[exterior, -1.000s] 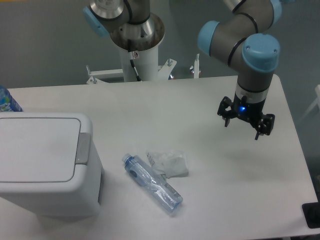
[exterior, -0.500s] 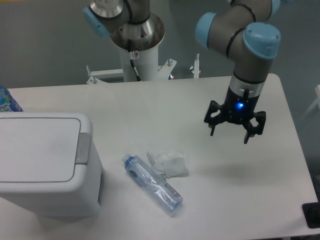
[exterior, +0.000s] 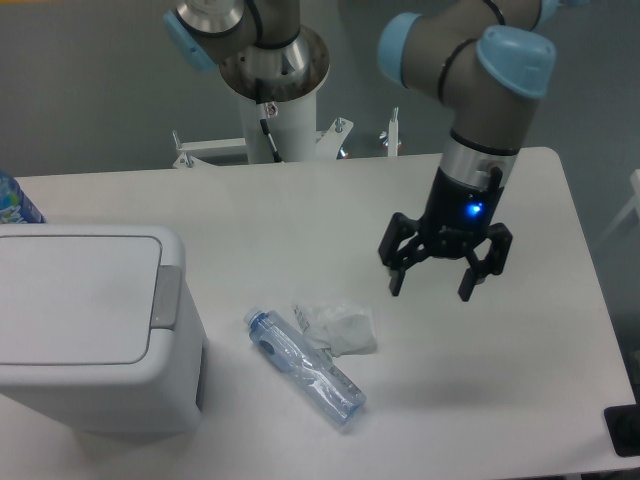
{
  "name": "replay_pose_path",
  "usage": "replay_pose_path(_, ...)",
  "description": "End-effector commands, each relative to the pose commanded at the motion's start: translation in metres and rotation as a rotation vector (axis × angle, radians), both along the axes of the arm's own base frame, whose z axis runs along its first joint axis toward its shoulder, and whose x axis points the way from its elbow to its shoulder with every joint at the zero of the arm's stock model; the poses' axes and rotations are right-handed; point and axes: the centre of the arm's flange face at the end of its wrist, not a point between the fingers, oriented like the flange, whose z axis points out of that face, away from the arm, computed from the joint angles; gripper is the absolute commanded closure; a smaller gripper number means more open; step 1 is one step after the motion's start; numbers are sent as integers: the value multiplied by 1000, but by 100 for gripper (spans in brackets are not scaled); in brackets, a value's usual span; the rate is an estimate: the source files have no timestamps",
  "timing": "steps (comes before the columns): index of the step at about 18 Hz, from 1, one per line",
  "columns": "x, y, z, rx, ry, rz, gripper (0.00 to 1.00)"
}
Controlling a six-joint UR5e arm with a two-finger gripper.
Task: Open the trash can
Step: 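Move the gripper toward the trash can lid and lower it, then hook the gripper finger onto the lid's front edge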
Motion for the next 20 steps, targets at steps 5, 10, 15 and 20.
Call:
replay_pose_path(5, 56, 37, 28, 64, -21, -76, 0)
replay_pose_path(10, 100, 54, 43, 121, -56, -153, 0)
replay_pose_path(15, 128, 70, 38, 114, -64, -202, 0)
replay_pose_path(20, 139, 75, 28, 101, -76, -222, 0)
